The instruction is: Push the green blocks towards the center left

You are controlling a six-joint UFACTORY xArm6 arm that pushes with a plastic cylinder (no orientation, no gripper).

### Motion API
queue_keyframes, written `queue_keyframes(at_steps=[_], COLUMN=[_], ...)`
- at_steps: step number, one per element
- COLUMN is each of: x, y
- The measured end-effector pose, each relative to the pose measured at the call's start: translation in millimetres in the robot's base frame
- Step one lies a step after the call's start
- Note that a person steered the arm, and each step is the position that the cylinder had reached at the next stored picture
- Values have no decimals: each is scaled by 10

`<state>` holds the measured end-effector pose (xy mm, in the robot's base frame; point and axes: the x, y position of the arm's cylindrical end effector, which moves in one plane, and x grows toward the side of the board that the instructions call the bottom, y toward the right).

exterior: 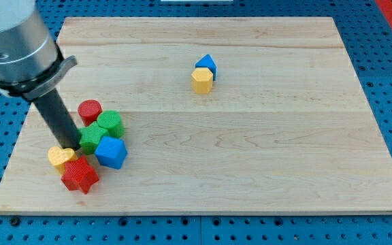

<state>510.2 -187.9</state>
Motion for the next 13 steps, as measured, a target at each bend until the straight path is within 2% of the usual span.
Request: queue_keyframes(at_steps=[3,6,8,11,12,13], x=[-471,-929,-1048,-860,-433,-364], y=[893,967,1663,2571,2475,1844])
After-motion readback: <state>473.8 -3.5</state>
